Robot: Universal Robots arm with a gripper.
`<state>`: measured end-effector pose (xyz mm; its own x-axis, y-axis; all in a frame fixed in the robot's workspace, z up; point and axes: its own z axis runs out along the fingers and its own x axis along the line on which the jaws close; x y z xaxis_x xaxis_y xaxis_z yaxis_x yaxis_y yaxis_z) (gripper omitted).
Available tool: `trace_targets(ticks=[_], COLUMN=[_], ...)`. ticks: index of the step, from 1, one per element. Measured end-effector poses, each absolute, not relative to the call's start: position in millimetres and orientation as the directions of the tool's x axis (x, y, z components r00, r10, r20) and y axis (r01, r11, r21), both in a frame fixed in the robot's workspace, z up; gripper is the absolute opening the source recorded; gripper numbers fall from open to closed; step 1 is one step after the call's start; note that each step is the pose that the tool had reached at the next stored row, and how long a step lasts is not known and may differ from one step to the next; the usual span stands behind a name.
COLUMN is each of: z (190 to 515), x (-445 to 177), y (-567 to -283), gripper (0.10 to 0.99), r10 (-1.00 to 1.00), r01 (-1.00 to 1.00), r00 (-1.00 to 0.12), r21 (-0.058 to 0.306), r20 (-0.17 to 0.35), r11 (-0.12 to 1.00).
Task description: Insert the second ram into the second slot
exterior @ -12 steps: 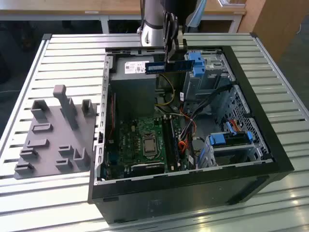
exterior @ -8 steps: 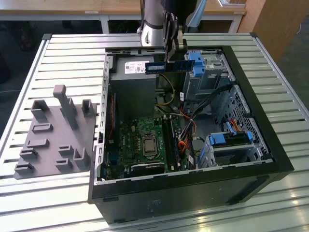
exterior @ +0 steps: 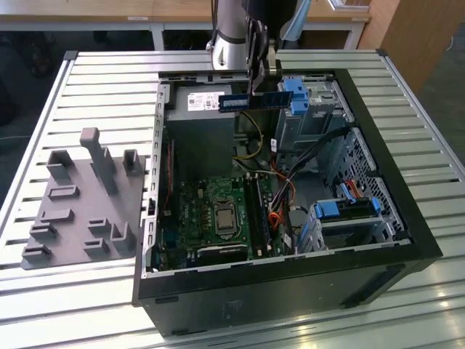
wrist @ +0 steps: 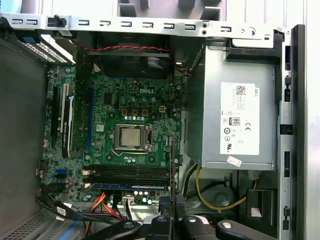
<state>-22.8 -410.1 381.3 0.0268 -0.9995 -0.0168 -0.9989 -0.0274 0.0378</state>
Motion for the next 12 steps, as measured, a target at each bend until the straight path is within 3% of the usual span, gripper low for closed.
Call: trace_targets(ticks=[12], z=[381.3], x=[-22.8], y=[-413.2], gripper=[0.137], r10=[-0.999], r01=[-0.999], r00=[0.027], r21=[0.038], r20=[-0.017], r11=[-0.027])
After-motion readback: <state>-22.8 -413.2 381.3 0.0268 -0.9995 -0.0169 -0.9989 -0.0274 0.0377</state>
